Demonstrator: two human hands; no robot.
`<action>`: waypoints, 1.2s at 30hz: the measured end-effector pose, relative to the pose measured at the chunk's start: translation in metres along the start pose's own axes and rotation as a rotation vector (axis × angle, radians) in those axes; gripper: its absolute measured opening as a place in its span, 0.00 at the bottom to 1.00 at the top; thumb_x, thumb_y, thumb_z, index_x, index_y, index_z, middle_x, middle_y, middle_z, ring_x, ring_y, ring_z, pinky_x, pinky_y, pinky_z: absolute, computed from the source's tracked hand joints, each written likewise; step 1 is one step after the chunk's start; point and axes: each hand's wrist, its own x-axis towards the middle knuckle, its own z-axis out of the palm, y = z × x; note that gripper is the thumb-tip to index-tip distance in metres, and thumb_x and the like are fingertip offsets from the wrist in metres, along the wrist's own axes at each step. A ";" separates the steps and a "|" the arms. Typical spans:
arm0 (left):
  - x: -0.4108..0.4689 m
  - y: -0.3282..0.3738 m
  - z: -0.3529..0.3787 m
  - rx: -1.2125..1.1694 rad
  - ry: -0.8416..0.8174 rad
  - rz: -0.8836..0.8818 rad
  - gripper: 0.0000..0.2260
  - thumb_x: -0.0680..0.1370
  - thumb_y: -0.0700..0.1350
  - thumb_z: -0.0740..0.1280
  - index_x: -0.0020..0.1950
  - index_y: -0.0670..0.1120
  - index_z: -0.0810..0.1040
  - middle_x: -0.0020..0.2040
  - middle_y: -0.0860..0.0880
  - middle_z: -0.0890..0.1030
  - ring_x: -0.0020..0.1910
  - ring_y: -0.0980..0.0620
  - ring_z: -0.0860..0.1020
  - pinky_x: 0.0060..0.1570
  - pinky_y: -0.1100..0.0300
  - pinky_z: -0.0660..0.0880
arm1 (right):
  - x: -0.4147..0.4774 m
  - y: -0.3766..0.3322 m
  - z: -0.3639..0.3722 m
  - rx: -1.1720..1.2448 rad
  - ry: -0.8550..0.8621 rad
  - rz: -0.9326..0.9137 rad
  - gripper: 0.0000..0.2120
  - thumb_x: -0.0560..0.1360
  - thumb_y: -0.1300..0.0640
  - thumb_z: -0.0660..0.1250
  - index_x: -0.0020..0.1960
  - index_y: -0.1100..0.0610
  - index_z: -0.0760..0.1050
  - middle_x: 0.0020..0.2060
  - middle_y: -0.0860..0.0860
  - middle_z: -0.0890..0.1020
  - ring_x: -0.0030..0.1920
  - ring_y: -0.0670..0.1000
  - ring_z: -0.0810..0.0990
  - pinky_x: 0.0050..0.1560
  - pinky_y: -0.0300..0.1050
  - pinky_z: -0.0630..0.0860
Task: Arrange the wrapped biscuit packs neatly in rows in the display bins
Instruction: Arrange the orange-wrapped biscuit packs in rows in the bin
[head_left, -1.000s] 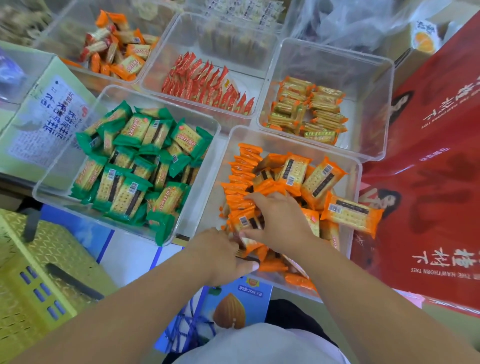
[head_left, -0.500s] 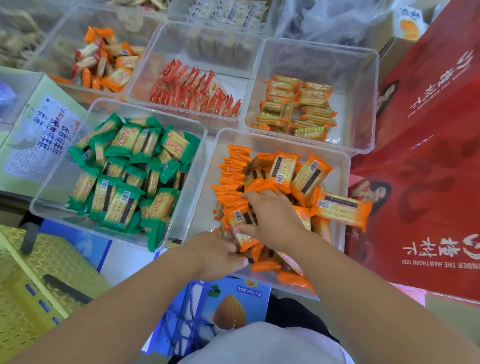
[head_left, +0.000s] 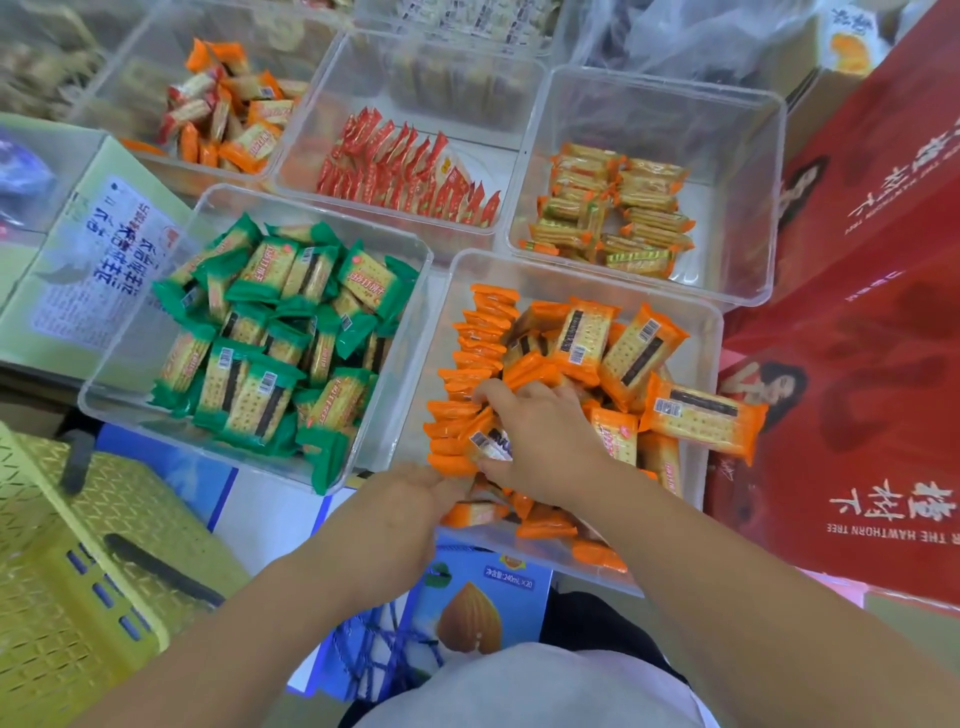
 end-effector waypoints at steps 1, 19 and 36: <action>-0.002 -0.003 0.000 -0.057 0.034 -0.003 0.23 0.78 0.43 0.65 0.73 0.55 0.70 0.60 0.52 0.77 0.58 0.50 0.73 0.57 0.56 0.70 | -0.001 0.000 -0.002 0.002 -0.017 -0.023 0.23 0.74 0.39 0.67 0.65 0.45 0.65 0.44 0.46 0.79 0.57 0.54 0.74 0.62 0.56 0.64; 0.017 0.007 -0.010 0.125 -0.110 -0.014 0.09 0.83 0.54 0.58 0.51 0.49 0.68 0.56 0.47 0.78 0.52 0.46 0.74 0.48 0.55 0.67 | -0.017 -0.014 -0.027 0.048 0.084 -0.091 0.09 0.72 0.44 0.68 0.45 0.49 0.79 0.38 0.46 0.77 0.45 0.51 0.72 0.47 0.51 0.71; -0.029 0.000 0.025 0.229 0.084 -0.120 0.25 0.74 0.61 0.67 0.64 0.47 0.77 0.56 0.50 0.79 0.58 0.47 0.75 0.52 0.49 0.73 | -0.019 -0.039 0.002 -0.049 -0.157 -0.145 0.19 0.83 0.41 0.55 0.49 0.52 0.79 0.40 0.52 0.79 0.45 0.55 0.74 0.46 0.50 0.67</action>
